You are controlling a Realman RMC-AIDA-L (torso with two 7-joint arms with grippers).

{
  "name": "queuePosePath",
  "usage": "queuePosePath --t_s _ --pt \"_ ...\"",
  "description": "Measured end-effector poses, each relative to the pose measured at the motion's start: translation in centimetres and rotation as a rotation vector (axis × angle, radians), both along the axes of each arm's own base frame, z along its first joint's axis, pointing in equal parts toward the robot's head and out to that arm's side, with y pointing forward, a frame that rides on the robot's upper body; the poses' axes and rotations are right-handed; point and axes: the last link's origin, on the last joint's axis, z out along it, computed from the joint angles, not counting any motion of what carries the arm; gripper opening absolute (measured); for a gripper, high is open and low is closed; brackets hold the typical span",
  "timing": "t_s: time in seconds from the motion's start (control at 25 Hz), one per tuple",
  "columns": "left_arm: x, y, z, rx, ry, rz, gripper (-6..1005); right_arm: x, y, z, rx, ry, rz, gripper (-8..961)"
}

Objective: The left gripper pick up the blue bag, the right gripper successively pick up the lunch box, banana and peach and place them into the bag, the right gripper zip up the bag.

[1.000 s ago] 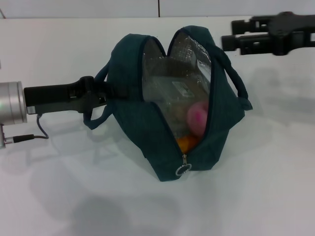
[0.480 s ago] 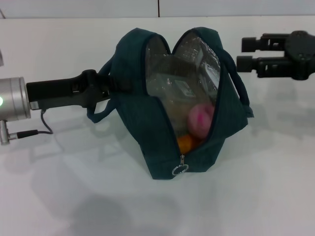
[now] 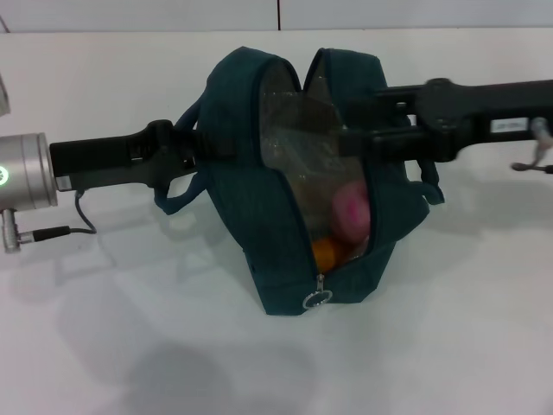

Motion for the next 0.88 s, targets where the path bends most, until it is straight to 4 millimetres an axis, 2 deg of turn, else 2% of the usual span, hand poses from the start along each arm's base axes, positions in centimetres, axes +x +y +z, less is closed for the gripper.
queuePosePath --t_s 0.24,0.44,0.68,0.8,0.84,0.88 --pt "0.2 0.1 -0.1 -0.001 -0.002 -0.004 50 -0.8 0.5 -1.7 -0.012 0.007 0.025 693" --pt "0.1 0.0 -0.1 -0.003 -0.004 0.001 50 -1.3 -1.0 -0.1 -0.017 0.109 0.110 694" --pt "0.0 -0.1 -0.1 -0.005 -0.007 0.010 51 0.5 -4.5 2.4 0.015 0.142 0.239 694" --pt "0.0 -0.1 -0.1 -0.005 -0.007 0.011 51 1.8 -6.4 2.3 -0.015 0.116 0.301 694" --pt "-0.1 -0.1 -0.1 -0.005 -0.007 0.011 51 1.8 -6.4 2.3 -0.015 0.116 0.301 694" --pt "-0.1 -0.1 -0.1 -0.005 -0.007 0.012 51 3.2 -7.8 1.7 -0.063 0.071 0.320 694"
